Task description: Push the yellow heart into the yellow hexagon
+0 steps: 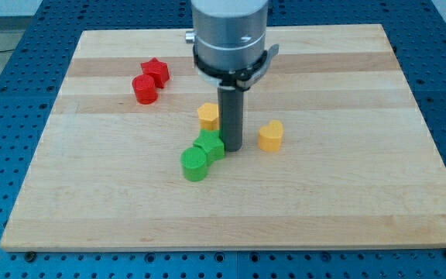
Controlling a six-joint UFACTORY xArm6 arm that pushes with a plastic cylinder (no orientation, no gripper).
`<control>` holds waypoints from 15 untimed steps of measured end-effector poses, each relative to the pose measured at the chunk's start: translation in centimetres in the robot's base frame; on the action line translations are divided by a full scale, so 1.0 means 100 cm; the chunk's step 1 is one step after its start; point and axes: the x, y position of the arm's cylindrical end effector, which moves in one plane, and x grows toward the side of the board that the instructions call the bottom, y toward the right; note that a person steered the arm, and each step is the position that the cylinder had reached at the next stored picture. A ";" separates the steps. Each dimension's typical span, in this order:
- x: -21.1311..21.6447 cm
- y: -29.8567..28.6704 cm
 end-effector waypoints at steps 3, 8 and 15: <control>0.043 0.119; -0.023 -0.001; -0.102 0.152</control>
